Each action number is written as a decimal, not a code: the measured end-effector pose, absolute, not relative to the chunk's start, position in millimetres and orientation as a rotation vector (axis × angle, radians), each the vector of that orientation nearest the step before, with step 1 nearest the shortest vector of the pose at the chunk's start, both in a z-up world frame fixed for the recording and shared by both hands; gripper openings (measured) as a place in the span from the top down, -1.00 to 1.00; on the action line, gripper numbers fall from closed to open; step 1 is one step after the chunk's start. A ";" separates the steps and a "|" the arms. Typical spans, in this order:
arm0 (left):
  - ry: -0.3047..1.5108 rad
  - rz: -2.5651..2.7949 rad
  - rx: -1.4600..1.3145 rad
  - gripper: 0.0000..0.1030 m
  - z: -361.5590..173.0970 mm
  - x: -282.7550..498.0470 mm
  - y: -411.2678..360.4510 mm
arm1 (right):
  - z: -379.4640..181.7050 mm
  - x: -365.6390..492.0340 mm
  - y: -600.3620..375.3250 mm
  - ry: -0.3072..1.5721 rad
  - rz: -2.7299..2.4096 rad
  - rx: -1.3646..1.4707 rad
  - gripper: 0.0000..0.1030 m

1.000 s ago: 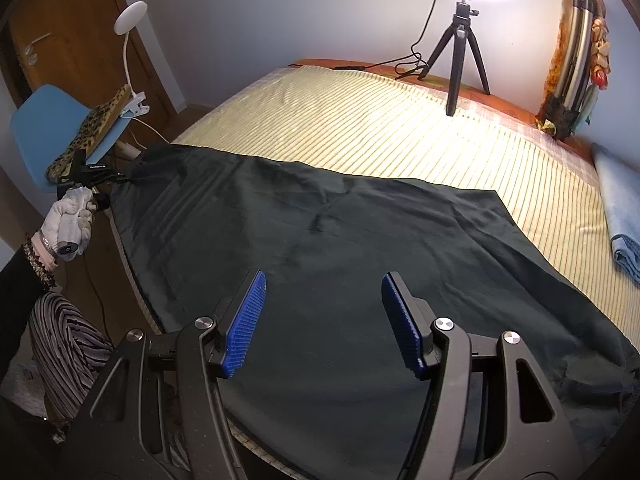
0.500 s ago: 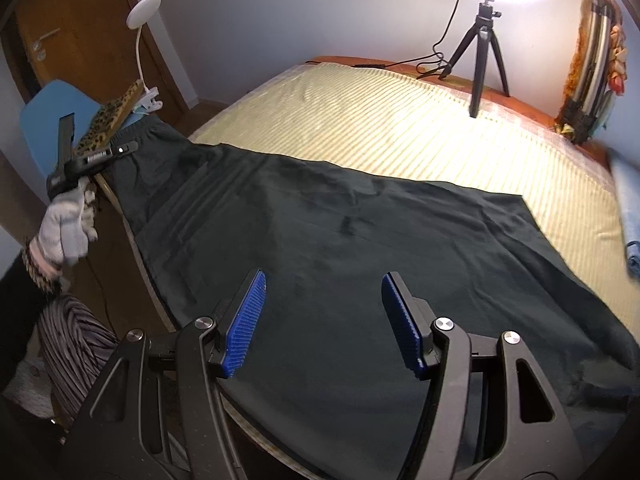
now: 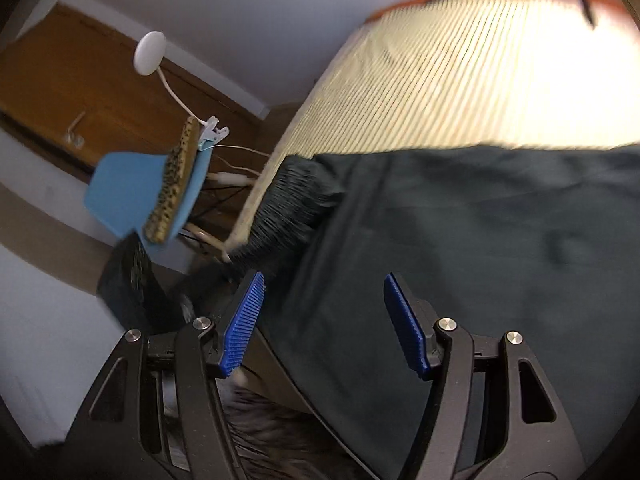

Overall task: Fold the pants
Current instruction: 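Pass the waistband from the left tool into the right tool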

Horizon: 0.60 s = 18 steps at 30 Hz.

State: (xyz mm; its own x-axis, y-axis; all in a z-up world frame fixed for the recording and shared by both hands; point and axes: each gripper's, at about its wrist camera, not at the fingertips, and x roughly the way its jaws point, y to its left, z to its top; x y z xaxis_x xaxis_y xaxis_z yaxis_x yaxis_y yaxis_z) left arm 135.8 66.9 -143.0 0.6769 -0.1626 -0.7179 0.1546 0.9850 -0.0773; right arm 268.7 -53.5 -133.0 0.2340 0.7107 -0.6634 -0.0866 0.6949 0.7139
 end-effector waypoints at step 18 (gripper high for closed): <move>0.846 -0.305 -0.020 -0.05 -137.8 117.2 48.8 | -180.4 304.7 -19.9 1.304 0.565 0.800 -0.27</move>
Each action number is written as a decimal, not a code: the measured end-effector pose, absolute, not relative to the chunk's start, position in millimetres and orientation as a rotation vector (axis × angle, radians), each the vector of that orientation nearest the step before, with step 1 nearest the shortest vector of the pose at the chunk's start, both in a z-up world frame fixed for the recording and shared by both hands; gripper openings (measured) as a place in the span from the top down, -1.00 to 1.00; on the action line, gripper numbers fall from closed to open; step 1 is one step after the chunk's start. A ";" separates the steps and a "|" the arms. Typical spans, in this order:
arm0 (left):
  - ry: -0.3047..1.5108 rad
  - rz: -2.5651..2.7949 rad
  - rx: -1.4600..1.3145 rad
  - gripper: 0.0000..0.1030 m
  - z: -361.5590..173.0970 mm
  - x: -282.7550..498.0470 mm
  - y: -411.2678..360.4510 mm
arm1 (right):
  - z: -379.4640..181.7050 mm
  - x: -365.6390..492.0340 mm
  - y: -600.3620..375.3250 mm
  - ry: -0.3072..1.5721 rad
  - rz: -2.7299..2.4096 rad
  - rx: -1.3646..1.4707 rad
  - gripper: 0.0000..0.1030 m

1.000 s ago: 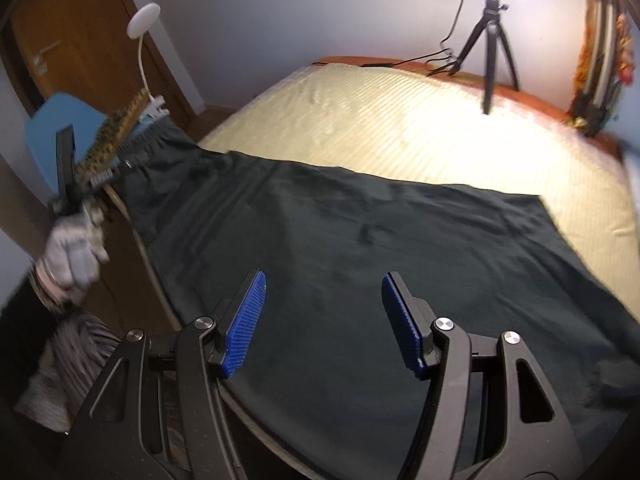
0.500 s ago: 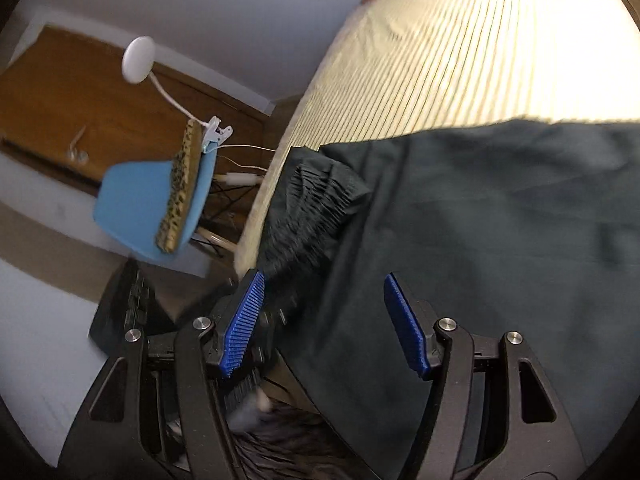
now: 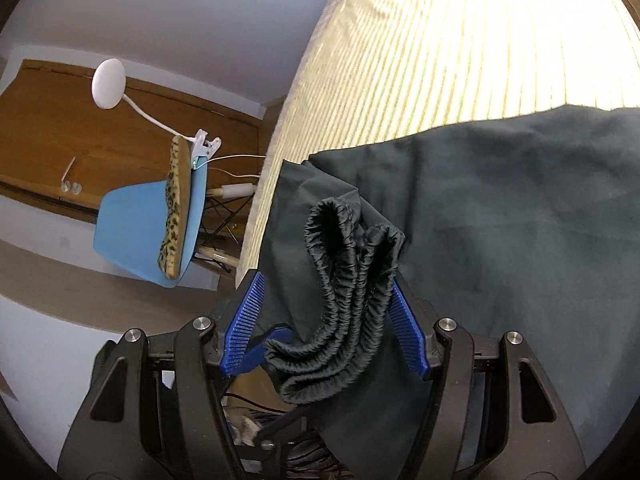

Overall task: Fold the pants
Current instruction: 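Pass the waistband from the left tool into the right tool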

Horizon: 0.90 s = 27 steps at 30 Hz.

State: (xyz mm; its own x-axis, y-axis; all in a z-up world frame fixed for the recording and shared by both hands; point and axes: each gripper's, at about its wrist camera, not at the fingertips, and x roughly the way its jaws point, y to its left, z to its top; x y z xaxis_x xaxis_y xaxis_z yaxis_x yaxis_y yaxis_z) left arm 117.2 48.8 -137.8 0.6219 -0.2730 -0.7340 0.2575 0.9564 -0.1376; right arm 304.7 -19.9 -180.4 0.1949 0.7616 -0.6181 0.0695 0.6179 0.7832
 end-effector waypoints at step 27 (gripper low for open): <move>0.836 -0.296 -0.099 -0.02 -92.8 80.5 70.1 | -159.9 286.4 -33.4 1.285 0.515 0.679 0.63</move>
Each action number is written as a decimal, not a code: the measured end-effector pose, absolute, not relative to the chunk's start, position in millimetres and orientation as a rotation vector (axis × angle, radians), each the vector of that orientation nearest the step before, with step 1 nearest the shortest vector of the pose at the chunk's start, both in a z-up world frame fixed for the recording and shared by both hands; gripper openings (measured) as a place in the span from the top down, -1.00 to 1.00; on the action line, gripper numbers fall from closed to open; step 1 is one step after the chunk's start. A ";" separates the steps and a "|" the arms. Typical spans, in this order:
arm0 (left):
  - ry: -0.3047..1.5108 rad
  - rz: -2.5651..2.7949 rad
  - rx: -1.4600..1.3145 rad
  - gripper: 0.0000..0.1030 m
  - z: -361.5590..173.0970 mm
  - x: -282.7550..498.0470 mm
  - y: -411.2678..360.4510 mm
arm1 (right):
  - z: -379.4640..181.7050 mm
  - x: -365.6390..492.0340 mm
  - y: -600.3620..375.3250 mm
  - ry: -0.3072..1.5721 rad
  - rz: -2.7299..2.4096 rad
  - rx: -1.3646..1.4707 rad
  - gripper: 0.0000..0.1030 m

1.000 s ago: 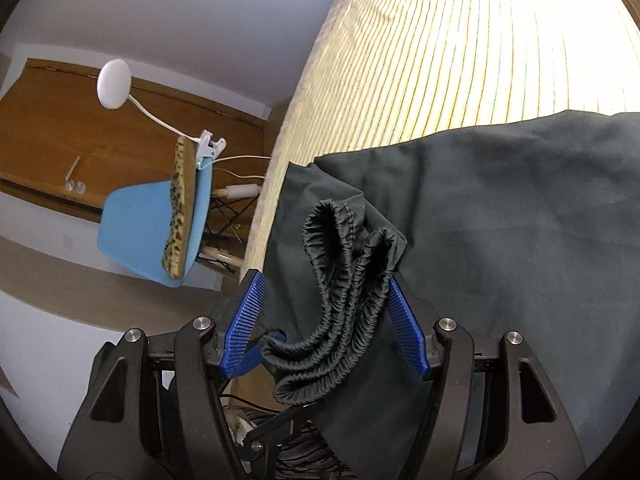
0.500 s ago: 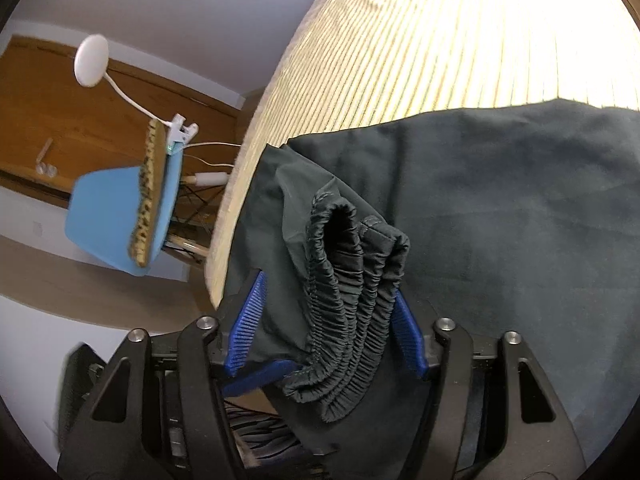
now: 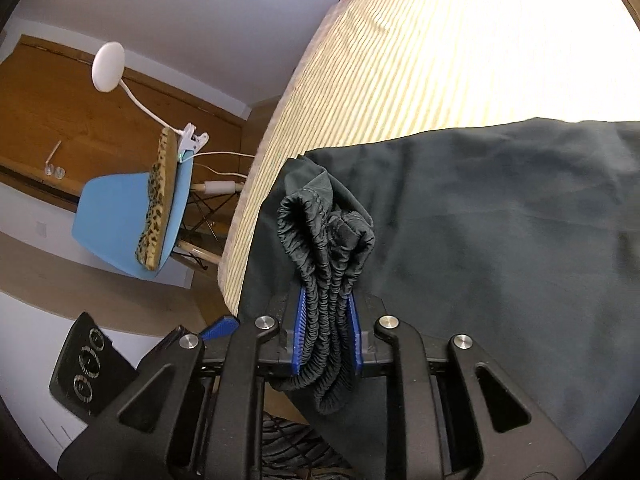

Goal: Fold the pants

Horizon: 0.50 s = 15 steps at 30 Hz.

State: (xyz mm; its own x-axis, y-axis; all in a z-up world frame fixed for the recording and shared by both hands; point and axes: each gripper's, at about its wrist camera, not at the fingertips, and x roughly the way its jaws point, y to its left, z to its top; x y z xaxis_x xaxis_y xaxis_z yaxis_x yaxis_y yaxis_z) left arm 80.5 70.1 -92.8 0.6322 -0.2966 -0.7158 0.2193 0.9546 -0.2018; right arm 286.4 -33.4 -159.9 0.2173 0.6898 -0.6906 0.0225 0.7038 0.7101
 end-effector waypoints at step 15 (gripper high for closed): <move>0.889 -0.348 -0.014 -0.02 -101.3 100.9 13.6 | -128.7 239.6 -136.1 1.265 0.370 0.703 0.63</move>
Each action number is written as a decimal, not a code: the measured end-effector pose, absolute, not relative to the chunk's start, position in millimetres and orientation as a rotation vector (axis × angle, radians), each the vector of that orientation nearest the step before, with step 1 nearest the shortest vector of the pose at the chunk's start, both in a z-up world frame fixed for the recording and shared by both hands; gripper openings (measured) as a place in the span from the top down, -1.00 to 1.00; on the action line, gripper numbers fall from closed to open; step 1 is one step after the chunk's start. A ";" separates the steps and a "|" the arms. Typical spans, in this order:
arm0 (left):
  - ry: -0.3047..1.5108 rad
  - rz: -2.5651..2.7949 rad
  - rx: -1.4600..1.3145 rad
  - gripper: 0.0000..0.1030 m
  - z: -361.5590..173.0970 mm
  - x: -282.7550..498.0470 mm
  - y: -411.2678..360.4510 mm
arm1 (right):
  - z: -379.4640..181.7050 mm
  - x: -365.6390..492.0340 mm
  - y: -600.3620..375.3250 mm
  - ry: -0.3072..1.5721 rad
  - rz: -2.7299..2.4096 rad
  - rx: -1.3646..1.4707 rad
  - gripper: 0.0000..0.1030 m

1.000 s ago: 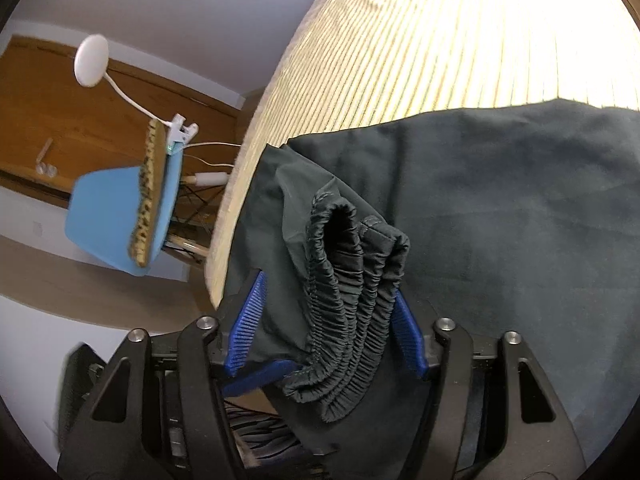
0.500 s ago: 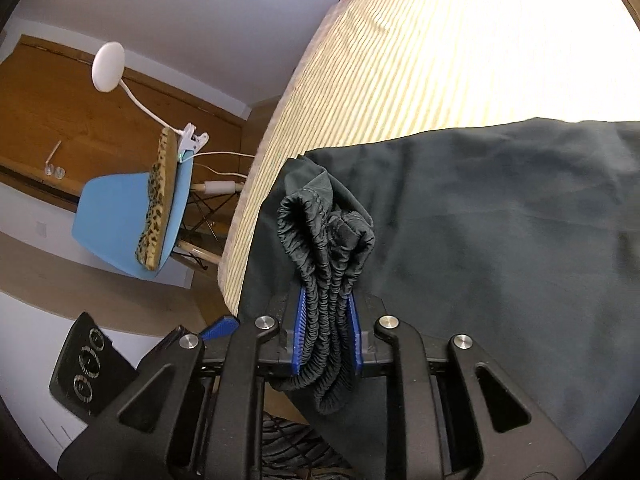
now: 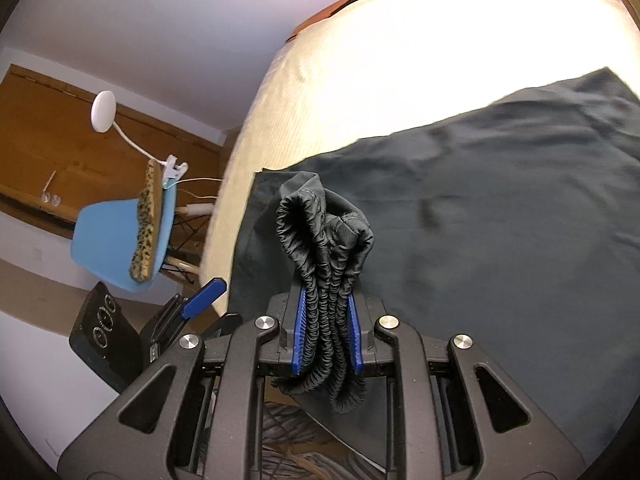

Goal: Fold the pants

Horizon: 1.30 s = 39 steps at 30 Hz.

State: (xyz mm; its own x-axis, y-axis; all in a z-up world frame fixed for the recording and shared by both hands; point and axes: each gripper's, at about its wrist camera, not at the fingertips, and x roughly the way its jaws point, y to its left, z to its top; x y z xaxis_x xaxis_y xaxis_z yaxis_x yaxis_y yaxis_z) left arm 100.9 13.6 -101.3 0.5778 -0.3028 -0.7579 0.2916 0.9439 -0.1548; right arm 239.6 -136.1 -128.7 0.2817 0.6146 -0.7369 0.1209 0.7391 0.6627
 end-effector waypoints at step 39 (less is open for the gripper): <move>0.896 -0.506 0.100 -0.05 -101.3 129.3 -58.2 | -87.8 118.9 -359.3 1.236 -0.037 0.633 0.63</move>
